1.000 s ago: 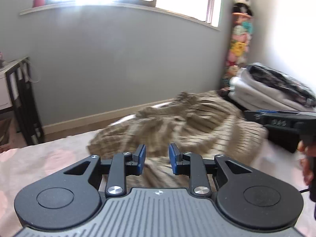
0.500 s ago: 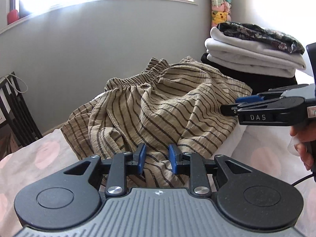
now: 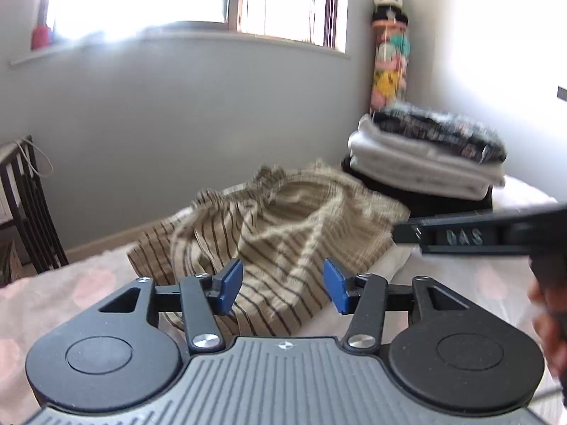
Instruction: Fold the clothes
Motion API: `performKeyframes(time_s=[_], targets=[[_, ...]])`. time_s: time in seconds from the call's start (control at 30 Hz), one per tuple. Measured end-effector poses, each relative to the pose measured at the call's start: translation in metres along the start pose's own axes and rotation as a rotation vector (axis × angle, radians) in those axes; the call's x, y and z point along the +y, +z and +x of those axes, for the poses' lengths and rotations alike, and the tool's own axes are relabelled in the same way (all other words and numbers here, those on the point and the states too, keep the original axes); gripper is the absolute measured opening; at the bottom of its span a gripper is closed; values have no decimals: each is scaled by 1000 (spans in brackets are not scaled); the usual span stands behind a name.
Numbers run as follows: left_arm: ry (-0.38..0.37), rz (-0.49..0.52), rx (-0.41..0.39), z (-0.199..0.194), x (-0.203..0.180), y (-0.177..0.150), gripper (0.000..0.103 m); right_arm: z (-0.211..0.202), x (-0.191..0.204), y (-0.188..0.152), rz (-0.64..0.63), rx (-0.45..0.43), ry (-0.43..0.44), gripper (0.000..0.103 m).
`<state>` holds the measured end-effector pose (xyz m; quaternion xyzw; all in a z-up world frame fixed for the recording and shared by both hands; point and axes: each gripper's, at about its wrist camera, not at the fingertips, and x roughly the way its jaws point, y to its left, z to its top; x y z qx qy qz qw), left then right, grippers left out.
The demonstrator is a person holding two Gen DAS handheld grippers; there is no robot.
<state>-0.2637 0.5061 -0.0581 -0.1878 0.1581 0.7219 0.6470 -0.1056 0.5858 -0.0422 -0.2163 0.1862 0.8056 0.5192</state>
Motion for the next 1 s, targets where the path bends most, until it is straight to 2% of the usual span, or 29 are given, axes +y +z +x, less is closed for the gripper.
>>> performKeyframes(time_s=[0.23,0.3,0.43,0.57,0.73,1.0], targets=[[20,43,-97,-39,-3,3,71,-80,27,-28,106,-56,-107,59],[26,55,-125,-50,-4,4,78,-100,39,-36,114,-75,-133,60],[25,62,-117,-69,4,-2,89,-127,64,-51,112,-101,-193,65],[19,74,-100,-81,10,-6,89,-141,84,-64,106,-100,-266,66],[44,120,-126,-91,10,-8,90,-151,101,-79,90,-96,-330,73],[27,110,-87,-83,15,-15,94,-150,103,-97,194,-97,-376,85]])
